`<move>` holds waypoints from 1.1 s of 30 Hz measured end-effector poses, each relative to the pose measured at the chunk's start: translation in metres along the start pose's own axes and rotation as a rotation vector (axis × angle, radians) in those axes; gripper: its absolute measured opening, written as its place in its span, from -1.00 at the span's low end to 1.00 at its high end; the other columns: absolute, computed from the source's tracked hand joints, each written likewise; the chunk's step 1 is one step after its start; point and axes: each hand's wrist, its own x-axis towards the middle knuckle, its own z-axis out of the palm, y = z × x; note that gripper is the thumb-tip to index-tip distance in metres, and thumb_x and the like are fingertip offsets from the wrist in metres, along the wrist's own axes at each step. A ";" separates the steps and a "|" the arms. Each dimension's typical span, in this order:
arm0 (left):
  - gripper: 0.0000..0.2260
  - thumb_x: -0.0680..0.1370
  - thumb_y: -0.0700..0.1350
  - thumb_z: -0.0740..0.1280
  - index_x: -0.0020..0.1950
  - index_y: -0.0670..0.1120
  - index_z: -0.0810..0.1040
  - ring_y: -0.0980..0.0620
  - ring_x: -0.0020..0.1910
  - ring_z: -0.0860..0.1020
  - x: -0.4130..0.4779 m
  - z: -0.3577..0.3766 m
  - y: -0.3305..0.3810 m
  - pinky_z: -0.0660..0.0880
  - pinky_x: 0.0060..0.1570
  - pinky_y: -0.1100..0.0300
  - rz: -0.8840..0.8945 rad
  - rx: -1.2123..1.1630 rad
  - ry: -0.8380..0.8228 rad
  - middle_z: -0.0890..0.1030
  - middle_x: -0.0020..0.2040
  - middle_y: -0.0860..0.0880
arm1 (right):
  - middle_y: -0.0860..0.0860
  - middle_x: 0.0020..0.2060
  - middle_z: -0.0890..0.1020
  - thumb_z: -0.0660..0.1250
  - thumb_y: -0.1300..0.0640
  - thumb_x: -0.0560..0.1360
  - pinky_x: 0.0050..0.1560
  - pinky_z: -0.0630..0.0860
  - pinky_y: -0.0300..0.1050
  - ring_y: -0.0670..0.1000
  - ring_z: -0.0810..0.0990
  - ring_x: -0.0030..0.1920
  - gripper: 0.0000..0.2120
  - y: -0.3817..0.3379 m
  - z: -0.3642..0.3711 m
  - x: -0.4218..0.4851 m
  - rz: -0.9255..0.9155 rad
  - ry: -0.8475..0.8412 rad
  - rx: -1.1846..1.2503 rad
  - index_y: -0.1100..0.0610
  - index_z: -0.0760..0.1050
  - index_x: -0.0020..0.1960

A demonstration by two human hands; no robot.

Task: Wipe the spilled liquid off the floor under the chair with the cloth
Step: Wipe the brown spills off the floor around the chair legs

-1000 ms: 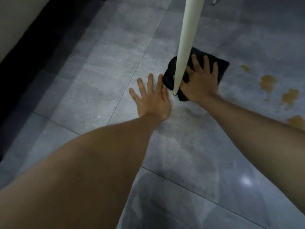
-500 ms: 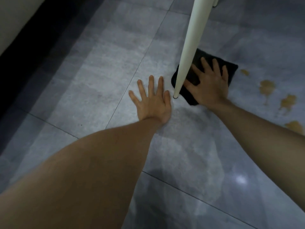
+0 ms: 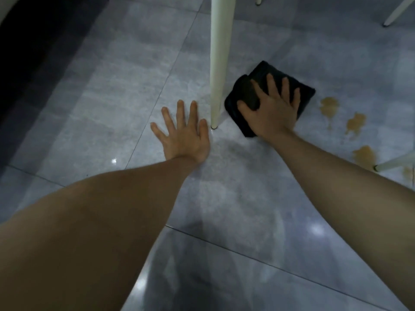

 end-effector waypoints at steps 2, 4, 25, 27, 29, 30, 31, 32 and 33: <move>-0.46 0.66 0.22 -0.24 0.65 0.18 -0.19 -0.19 0.61 -0.30 -0.001 0.000 0.000 -0.29 0.46 -0.39 0.004 -0.001 -0.003 -0.20 0.66 0.06 | 0.04 0.67 0.10 -0.02 -0.45 0.54 0.59 -0.16 0.35 0.26 -0.04 0.65 -0.28 -0.011 0.002 -0.004 0.011 -0.011 0.010 -0.20 0.12 0.64; -0.46 0.66 0.22 -0.24 0.65 0.18 -0.19 -0.19 0.61 -0.30 -0.002 0.000 -0.001 -0.28 0.46 -0.39 0.013 0.011 -0.004 -0.19 0.67 0.06 | 0.03 0.66 0.15 0.01 -0.44 0.54 0.60 -0.13 0.33 0.25 0.00 0.65 -0.29 -0.008 0.006 -0.032 -0.076 -0.013 0.015 -0.20 0.19 0.62; -0.64 0.59 -0.14 0.15 0.31 -0.26 0.49 -0.23 0.25 0.46 -0.030 0.023 0.105 0.40 0.29 -0.08 0.611 -0.281 0.142 0.51 0.25 -0.23 | 0.16 0.63 0.21 0.12 -0.42 0.53 0.60 -0.03 0.35 0.34 0.07 0.63 -0.20 0.101 -0.009 -0.114 0.356 0.182 0.093 0.03 0.25 0.62; -0.54 0.64 -0.01 0.10 0.48 -0.20 0.38 -0.31 0.47 0.28 -0.011 0.027 0.120 0.19 0.49 -0.16 0.500 -0.193 0.121 0.40 0.43 -0.24 | 0.19 0.62 0.23 0.13 -0.42 0.52 0.60 -0.02 0.34 0.35 0.10 0.62 -0.15 0.103 -0.008 -0.103 0.372 0.215 0.094 0.11 0.23 0.62; -0.47 0.67 0.10 0.03 0.61 -0.06 0.21 -0.29 0.60 0.04 -0.001 0.031 0.125 -0.06 0.56 -0.16 0.420 -0.097 0.080 0.20 0.60 -0.17 | 0.20 0.63 0.19 0.13 -0.42 0.51 0.61 -0.04 0.31 0.34 0.09 0.62 -0.11 0.110 -0.006 -0.100 0.375 0.221 0.055 0.14 0.18 0.64; -0.46 0.67 0.12 0.00 0.64 -0.02 0.14 -0.27 0.62 -0.04 0.000 0.033 0.126 -0.13 0.57 -0.16 0.407 -0.081 0.071 0.11 0.64 -0.14 | 0.21 0.64 0.17 0.12 -0.44 0.50 0.61 -0.05 0.32 0.34 0.08 0.63 -0.08 0.114 -0.008 -0.096 0.395 0.214 0.044 0.15 0.16 0.64; -0.45 0.68 0.14 -0.02 0.66 0.01 0.08 -0.25 0.63 -0.10 -0.001 0.033 0.125 -0.17 0.57 -0.15 0.403 -0.076 0.060 0.04 0.66 -0.12 | 0.21 0.64 0.14 0.11 -0.46 0.49 0.61 -0.06 0.32 0.34 0.05 0.63 -0.06 0.119 -0.011 -0.087 0.428 0.187 0.040 0.14 0.13 0.65; -0.45 0.68 0.16 -0.05 0.67 0.03 0.03 -0.22 0.63 -0.14 -0.003 0.033 0.125 -0.20 0.57 -0.15 0.402 -0.065 0.049 -0.01 0.67 -0.10 | 0.19 0.66 0.10 0.10 -0.48 0.49 0.61 -0.09 0.33 0.34 0.01 0.64 -0.05 0.124 -0.016 -0.071 0.459 0.152 0.036 0.12 0.10 0.66; -0.44 0.68 0.17 -0.07 0.67 0.04 -0.01 -0.20 0.63 -0.17 -0.002 0.034 0.126 -0.22 0.57 -0.14 0.403 -0.050 0.047 -0.05 0.67 -0.08 | 0.16 0.67 0.05 0.07 -0.50 0.49 0.61 -0.12 0.33 0.32 -0.04 0.65 -0.04 0.128 -0.022 -0.050 0.489 0.113 0.041 0.09 0.05 0.68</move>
